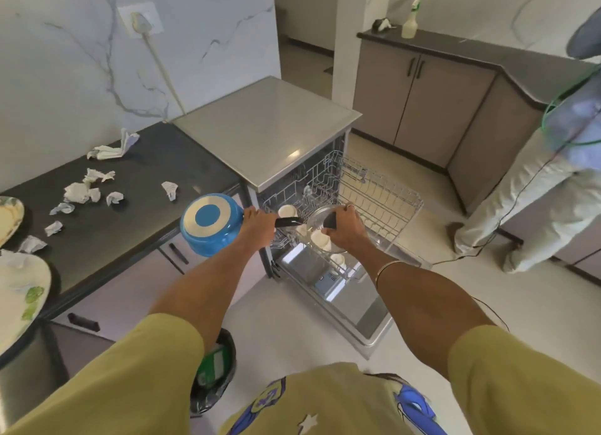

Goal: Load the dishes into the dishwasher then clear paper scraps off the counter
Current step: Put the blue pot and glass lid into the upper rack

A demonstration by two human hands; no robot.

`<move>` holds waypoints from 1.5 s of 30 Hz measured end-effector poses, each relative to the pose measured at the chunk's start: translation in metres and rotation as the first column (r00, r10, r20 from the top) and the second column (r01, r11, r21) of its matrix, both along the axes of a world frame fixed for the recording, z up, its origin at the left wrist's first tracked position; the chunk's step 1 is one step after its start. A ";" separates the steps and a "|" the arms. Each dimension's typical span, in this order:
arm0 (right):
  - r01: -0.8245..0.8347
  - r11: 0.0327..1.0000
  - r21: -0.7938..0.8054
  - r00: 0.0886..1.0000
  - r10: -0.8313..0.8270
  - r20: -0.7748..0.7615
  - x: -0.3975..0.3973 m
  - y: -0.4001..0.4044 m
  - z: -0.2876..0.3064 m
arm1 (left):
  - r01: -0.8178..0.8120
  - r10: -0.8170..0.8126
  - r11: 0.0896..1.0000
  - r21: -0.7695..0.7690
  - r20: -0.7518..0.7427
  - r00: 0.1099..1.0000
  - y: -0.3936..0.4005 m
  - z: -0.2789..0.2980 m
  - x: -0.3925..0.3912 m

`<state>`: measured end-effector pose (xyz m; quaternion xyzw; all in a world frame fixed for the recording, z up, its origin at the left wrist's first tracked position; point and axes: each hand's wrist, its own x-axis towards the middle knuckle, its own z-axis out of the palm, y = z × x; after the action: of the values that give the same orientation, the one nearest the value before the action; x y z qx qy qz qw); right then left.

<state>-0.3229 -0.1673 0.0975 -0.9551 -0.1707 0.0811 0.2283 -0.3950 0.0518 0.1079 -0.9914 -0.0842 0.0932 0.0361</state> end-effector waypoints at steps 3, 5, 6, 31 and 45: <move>0.037 0.999 0.009 0.999 -0.037 -0.017 0.005 -0.026 -0.003 | 0.037 -0.037 0.999 0.010 -0.009 0.999 -0.030 0.000 0.011; 0.047 0.999 -0.004 0.999 -0.047 -0.014 0.010 -0.046 -0.005 | 0.050 -0.050 0.999 0.010 -0.016 0.999 -0.049 0.001 0.019; 0.047 0.999 -0.018 0.999 -0.047 -0.012 0.014 -0.057 -0.007 | 0.051 -0.051 0.999 0.011 -0.019 0.999 -0.059 0.000 0.023; 0.032 0.998 -0.060 0.998 -0.035 -0.045 0.153 -0.271 -0.033 | -0.008 0.005 0.999 -0.033 -0.110 0.994 -0.257 -0.024 0.141; -0.052 0.993 -0.104 0.977 0.029 -0.212 0.256 -0.250 -0.070 | -0.072 0.064 0.996 -0.053 -0.142 0.988 -0.217 -0.054 0.271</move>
<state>-0.0669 -0.4173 0.0278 -0.9485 -0.1602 0.1954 0.1911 -0.1241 -0.1650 0.0542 -0.9796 -0.1126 0.1661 0.0101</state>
